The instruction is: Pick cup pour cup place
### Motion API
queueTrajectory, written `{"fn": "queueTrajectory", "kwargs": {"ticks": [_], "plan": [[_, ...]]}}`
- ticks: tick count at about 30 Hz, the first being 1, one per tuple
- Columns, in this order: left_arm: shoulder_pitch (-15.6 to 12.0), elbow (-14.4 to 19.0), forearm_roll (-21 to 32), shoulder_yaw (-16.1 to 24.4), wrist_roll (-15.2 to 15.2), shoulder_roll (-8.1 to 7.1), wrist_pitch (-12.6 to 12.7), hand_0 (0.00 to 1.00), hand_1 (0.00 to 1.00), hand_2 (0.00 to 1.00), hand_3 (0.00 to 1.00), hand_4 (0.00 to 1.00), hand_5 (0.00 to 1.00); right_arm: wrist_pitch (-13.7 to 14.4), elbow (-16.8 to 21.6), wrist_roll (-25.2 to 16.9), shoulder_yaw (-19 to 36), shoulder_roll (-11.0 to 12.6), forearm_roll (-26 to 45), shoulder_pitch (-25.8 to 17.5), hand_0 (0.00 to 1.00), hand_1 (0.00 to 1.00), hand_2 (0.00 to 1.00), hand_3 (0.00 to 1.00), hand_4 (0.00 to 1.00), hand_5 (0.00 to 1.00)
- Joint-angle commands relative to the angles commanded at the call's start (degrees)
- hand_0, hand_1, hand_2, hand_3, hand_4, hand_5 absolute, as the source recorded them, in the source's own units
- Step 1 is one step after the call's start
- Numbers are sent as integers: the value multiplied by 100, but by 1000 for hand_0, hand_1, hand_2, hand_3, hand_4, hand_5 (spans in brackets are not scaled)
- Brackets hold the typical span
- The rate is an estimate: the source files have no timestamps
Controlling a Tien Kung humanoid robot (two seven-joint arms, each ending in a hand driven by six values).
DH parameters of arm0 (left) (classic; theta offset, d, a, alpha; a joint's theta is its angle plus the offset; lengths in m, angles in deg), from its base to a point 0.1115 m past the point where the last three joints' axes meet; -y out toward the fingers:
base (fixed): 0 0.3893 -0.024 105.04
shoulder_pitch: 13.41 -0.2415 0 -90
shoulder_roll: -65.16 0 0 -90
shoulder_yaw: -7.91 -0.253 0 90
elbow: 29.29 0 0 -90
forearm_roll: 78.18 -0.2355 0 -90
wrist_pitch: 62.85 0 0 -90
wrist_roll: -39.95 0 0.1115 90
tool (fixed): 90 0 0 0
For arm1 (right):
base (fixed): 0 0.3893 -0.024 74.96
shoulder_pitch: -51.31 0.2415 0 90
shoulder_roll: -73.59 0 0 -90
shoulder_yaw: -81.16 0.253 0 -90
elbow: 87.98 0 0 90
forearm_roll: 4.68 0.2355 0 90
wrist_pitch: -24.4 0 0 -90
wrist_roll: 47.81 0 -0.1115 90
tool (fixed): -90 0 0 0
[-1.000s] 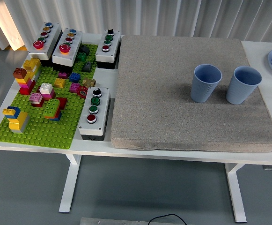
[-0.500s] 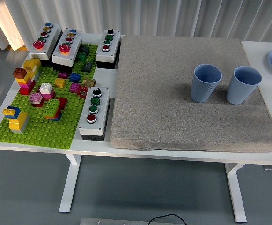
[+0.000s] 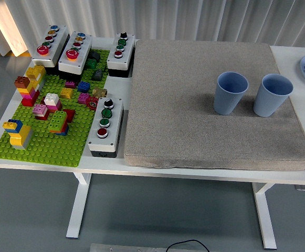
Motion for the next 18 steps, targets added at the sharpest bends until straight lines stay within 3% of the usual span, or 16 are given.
{"fn": "queueTrajectory", "kwargs": {"ticks": [1, 18], "plan": [[-1, 0, -7, 10, 2, 5, 1, 728, 773, 830, 660, 526, 945, -9, -6, 4, 17, -30, -27, -27, 904, 859, 926, 961, 858, 240], [35, 0, 4, -27, 6, 45, -11, 728, 773, 830, 660, 526, 946, -12, -224, -3, 249, -417, -231, -327, 896, 859, 931, 961, 857, 235]]}}
